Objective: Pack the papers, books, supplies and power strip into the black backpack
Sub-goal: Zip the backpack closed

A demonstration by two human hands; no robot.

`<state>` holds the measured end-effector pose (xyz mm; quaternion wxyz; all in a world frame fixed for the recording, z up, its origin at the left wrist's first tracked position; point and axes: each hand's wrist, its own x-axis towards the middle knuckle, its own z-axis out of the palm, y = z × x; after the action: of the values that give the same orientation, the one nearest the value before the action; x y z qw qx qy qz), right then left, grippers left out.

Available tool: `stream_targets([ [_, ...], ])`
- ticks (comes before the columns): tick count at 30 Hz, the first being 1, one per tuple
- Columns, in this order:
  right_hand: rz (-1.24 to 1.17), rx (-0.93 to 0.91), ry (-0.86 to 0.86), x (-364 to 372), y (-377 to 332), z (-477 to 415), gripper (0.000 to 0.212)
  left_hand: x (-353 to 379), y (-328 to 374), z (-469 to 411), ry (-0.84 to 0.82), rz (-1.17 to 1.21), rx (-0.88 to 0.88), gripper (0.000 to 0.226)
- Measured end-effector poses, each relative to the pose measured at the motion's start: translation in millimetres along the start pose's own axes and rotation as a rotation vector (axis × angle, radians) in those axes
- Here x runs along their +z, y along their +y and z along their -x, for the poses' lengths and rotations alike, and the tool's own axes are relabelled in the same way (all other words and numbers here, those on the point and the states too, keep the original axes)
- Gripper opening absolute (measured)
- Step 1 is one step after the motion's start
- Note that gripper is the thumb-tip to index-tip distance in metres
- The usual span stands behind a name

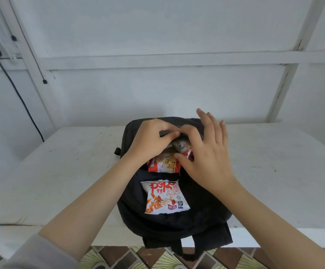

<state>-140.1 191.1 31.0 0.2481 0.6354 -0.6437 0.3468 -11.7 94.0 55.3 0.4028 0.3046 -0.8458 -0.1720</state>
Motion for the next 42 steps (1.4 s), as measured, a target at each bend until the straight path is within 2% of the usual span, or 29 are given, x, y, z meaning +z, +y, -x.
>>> stream_targets([
  [3, -0.193, 0.008, -0.019, -16, -13, 25, 0.037, -3, -11, 10, -0.039, -0.038, 0.0, 0.013],
  [8, -0.187, -0.23, -0.349, -16, -7, 53, 0.048, -11, -29, 29, -0.11, -0.12, -0.023, 0.023],
  [11, -0.144, -0.294, -0.419, -9, -1, 61, 0.05, -25, -38, 41, -0.179, -0.14, -0.055, 0.03],
  [15, -0.139, -0.344, -0.389, 2, -2, 64, 0.035, -39, -42, 56, -0.239, -0.144, -0.105, 0.028],
  [21, -0.327, -0.351, -0.208, -8, -9, 51, 0.023, -42, -38, 55, 0.071, 0.095, -0.271, 0.02],
  [24, -0.344, -0.328, -0.097, -16, -12, 35, 0.019, -41, -28, 49, 0.142, 0.214, -0.306, 0.017],
  [32, -0.128, -0.196, -0.02, 6, -15, 7, 0.026, -42, -17, 34, 0.203, 0.308, -0.296, 0.018],
  [35, -0.055, -0.128, 0.029, 17, -18, 0, 0.013, -43, -15, 33, 0.216, 0.33, -0.299, 0.016],
  [36, -0.051, -0.084, 0.044, 20, -19, -2, 0.016, -43, -15, 33, 0.222, 0.337, -0.297, 0.016],
  [40, 0.022, 0.022, 0.058, 29, -22, -21, 0.053, -41, -14, 35, 0.222, 0.327, -0.307, 0.018],
  [42, 0.054, 0.049, 0.029, 32, -22, -30, 0.063, -40, -14, 37, 0.211, 0.321, -0.308, 0.018],
])
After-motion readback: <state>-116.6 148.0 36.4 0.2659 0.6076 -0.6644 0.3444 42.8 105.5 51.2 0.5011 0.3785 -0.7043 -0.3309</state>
